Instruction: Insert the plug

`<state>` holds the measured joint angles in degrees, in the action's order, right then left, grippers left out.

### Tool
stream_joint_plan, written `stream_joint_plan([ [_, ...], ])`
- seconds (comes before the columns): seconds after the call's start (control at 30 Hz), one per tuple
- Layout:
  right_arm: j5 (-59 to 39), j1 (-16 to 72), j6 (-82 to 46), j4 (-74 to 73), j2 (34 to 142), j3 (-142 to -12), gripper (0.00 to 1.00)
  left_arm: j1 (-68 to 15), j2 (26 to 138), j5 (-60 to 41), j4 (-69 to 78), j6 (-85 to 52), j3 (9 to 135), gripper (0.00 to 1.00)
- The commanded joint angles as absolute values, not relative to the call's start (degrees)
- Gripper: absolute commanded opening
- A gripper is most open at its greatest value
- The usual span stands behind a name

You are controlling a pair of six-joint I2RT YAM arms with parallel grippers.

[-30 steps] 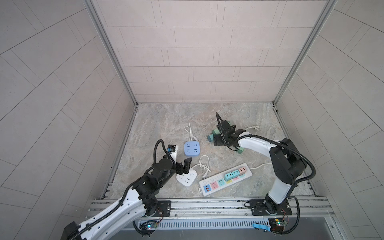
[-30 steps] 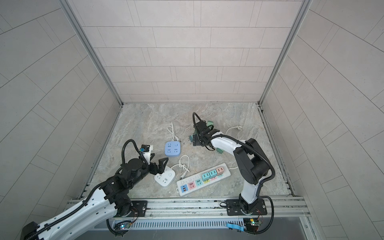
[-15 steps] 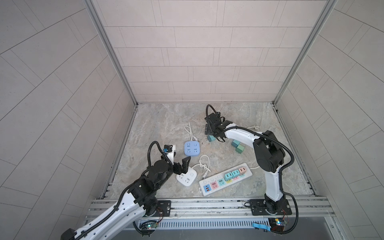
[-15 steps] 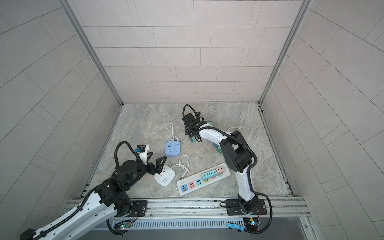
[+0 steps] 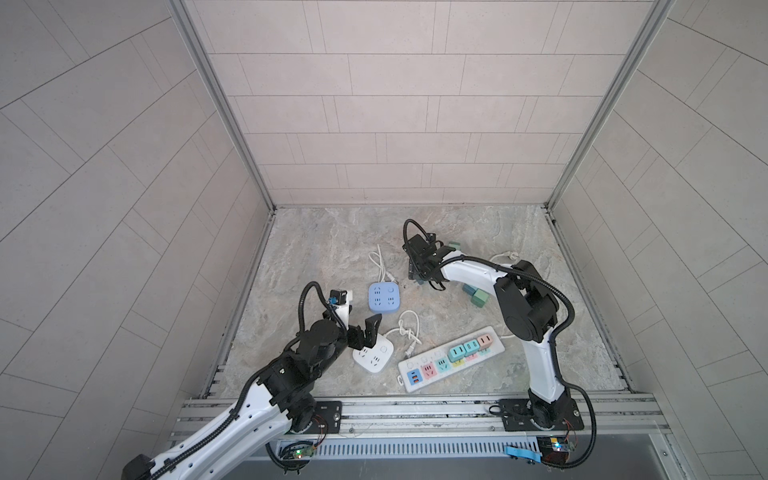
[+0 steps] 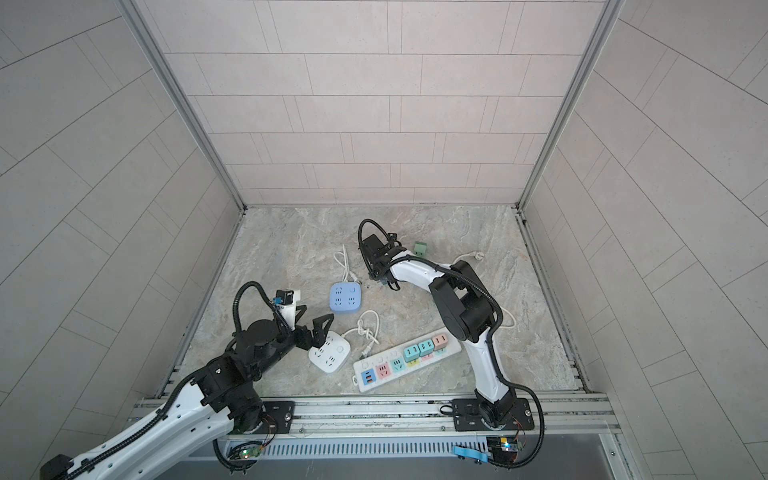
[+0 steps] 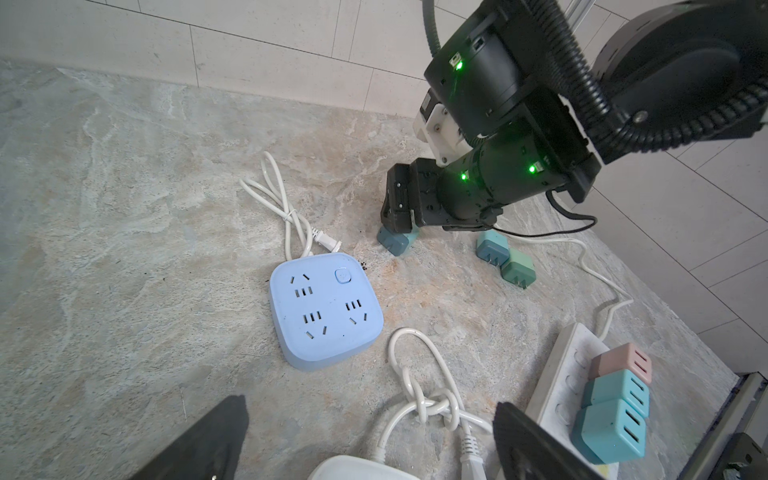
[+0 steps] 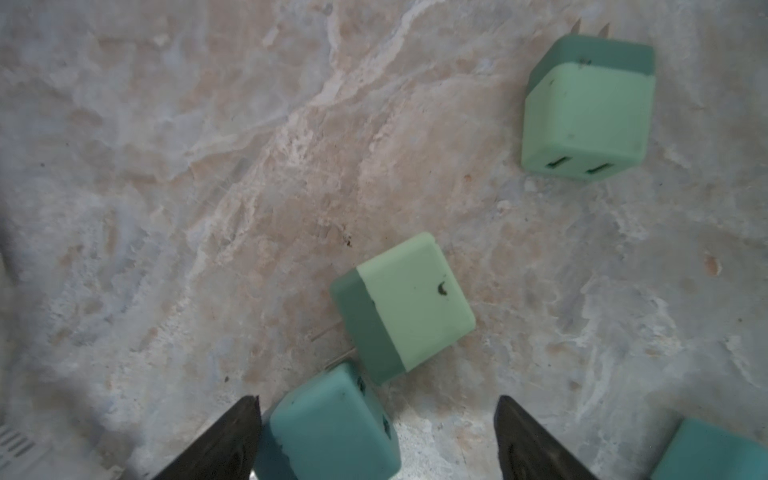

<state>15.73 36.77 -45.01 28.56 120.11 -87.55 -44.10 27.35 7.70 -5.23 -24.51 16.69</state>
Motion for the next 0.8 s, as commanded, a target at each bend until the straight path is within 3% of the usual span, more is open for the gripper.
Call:
stream_joint_plan([
  [0.0,16.44,37.36,-44.99,29.17,118.57,-85.79,0.9,-43.69,26.73,7.96,-4.75,-24.7,17.05,1.0],
  [0.37,15.14,37.39,-44.15,25.46,113.86,-78.07,0.85,-43.68,25.23,7.91,-5.38,-24.92,15.6,1.0],
  [0.5,9.98,36.78,-41.94,20.69,113.68,-75.6,0.82,-43.68,25.67,8.0,-5.0,-24.87,15.53,1.0],
  [0.63,4.13,35.3,-39.44,17.61,115.52,-75.43,0.76,-43.73,26.1,7.93,-4.85,-24.86,15.69,1.0],
  [0.77,2.11,34.78,-37.83,17.93,116.64,-76.26,0.65,-43.71,26.19,7.87,-5.06,-24.79,15.89,1.0],
])
